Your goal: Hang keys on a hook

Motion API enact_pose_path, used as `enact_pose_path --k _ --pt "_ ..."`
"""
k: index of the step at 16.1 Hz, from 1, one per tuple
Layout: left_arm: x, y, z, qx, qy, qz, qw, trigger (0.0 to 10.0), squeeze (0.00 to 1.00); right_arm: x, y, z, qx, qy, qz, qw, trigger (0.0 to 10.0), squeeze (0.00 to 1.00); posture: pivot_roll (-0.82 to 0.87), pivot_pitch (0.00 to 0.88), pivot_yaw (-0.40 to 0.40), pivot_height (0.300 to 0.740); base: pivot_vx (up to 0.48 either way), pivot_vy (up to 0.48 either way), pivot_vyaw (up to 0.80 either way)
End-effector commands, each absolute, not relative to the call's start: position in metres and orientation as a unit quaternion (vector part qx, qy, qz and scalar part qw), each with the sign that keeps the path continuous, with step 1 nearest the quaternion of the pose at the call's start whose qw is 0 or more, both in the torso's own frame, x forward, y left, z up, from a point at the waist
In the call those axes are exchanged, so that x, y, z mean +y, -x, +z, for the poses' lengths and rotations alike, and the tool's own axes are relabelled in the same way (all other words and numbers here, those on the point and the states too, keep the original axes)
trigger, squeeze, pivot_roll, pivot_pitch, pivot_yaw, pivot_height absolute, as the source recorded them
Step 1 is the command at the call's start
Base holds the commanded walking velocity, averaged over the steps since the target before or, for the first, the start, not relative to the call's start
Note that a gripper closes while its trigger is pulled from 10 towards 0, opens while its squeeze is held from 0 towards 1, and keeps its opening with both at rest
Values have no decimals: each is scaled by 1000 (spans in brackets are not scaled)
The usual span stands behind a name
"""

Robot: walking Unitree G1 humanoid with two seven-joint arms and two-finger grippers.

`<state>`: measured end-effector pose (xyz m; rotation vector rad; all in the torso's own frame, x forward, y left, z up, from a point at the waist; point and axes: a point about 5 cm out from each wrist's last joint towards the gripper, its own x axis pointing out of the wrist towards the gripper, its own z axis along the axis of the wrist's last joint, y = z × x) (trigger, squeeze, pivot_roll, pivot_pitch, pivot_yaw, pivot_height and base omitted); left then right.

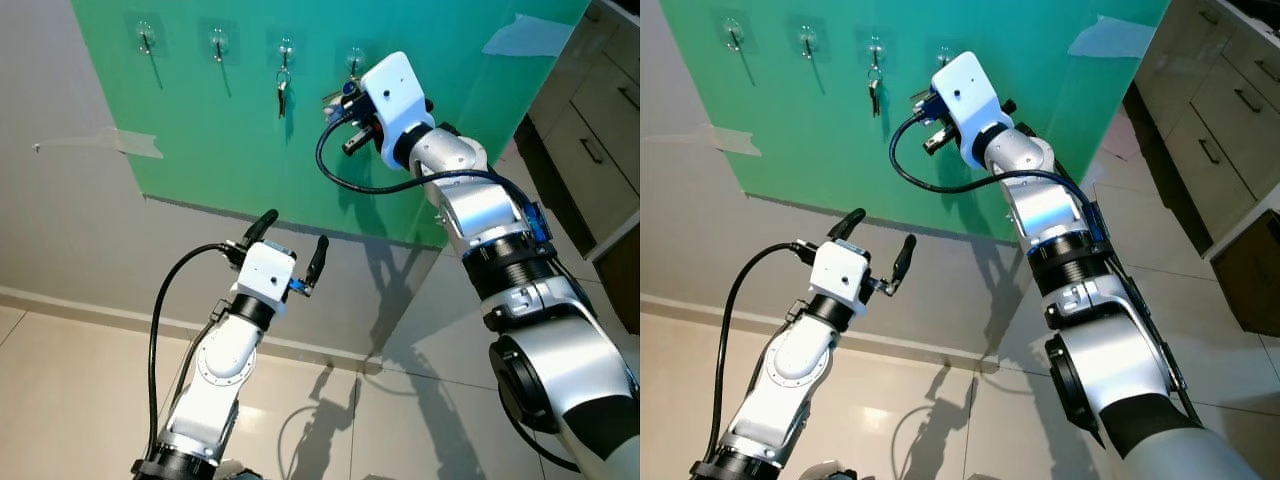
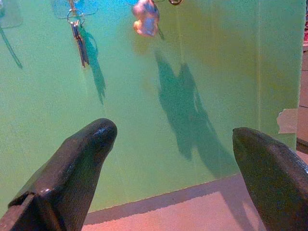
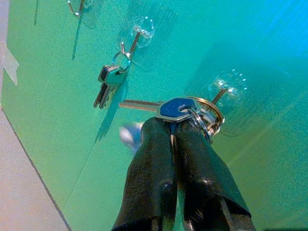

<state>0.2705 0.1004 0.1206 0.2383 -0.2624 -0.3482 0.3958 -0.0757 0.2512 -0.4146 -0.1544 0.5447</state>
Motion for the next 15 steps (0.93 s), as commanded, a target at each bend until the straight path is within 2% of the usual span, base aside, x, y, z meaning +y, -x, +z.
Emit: enact_pose_path --k 1,3,6,7,9,12,15 --pt "97 -271 121 -131 -122 -176 968 10000 0 -76 -398 259 -84 209 270 936 10000 0 -3 0 -107 740 0 0 0" --pt "97 -270 121 -132 -123 -176 968 10000 0 -78 -402 255 -67 210 274 936 10000 0 -1 0 -111 740 0 0 0" --pt "96 -270 121 -131 -124 -175 968 10000 0 -80 -407 249 -18 163 295 941 10000 0 -1 0 -111 740 0 0 0" --pt "96 -270 120 -131 -124 -175 968 10000 0 -82 -409 247 -11 178 288 941 10000 0 2 0 -115 740 0 0 0" --pt "96 -269 120 -129 -126 -173 968 10000 0 -91 -416 253 -5 163 255 953 10000 0 4 0 -119 740 0 0 0" --pt "97 -269 119 -128 -127 -172 968 10000 0 -86 -415 252 -8 191 279 941 10000 0 7 0 -121 740 0 0 0" --pt "96 -270 119 -126 -129 -173 968 10000 0 -85 -417 262 -13 173 279 944 10000 0 6 0 -118 740 0 0 0"
